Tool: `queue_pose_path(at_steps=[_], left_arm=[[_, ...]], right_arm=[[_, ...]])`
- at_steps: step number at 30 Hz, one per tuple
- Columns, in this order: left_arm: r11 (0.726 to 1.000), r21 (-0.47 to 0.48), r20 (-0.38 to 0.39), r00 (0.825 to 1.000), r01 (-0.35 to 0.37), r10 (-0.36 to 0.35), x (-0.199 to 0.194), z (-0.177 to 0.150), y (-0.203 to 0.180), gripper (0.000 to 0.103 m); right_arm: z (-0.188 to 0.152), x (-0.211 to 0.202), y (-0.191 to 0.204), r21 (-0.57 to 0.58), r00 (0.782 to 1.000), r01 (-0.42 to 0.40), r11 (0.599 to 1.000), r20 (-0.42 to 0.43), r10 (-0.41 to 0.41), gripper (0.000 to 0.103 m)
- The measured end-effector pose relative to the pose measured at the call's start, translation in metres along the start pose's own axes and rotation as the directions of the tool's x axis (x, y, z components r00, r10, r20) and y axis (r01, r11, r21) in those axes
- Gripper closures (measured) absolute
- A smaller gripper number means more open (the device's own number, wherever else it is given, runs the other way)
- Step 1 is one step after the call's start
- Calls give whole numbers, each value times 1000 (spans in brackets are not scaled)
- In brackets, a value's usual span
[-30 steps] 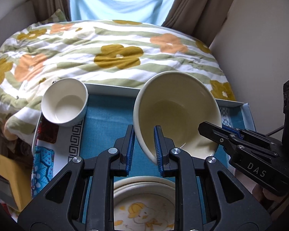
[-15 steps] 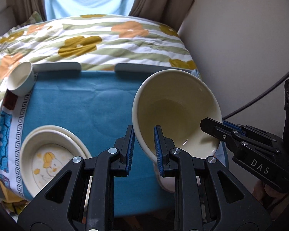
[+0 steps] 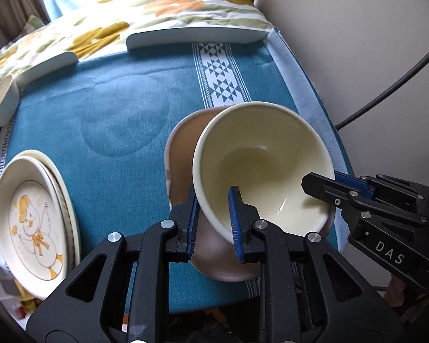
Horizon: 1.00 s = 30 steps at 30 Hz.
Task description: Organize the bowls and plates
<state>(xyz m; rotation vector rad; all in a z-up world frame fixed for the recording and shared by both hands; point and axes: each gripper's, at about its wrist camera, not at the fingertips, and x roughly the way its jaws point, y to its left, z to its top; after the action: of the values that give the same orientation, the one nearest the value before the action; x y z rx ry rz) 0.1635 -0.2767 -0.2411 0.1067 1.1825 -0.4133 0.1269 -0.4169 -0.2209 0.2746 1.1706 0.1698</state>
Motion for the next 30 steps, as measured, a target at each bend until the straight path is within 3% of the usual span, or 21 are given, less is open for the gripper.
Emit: queue_pose_path(at_steps=[10,30], left_arm=[[994,65,-25,996,-86,88,14,3,-7,85],[977,144,-16,987,-155,159,18,1,-15,85]], right_arm=[[-3,9,2,-65,999,30,997,-33,-32,88],[-6,6,5,-84,996,73,994,-49,-77,87]])
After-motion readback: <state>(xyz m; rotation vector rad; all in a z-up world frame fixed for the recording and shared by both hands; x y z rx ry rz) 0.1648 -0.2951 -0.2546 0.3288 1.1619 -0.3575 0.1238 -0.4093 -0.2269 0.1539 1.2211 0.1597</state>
